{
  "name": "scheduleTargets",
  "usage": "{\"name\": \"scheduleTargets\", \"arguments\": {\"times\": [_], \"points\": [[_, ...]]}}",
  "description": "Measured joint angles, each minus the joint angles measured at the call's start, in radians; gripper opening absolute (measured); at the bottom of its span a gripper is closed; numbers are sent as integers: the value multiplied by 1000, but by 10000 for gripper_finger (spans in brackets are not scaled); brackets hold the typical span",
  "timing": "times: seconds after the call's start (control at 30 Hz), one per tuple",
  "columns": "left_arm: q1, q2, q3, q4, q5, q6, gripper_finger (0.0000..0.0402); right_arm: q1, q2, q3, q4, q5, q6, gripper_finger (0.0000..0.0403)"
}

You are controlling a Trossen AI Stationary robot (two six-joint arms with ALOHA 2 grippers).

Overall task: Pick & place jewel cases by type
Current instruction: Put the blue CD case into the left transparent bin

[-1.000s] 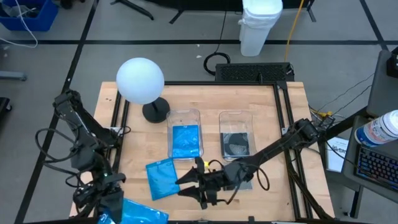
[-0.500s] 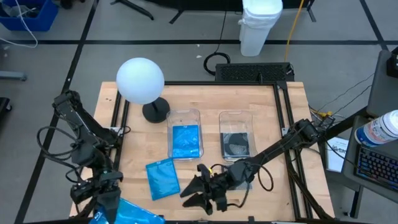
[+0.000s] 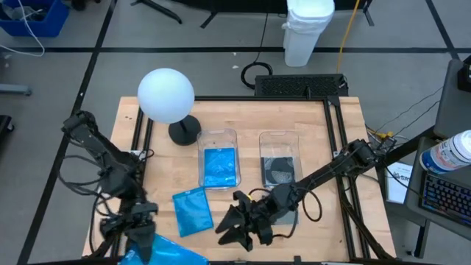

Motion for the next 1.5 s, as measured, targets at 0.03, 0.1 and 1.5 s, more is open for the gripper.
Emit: {"name": "scheduleTargets", "arguments": {"times": [0.03,0.1,1.5], "points": [[8,9,0,21,22,-12,29,-4,0,0,-14,-1,6,186],[21,19,0,66,69,-21,30,-8,1,0,-30,-30,10,189],[295,136,0,105,405,-124,31,122,1,0,-103,59,-113,176]]}}
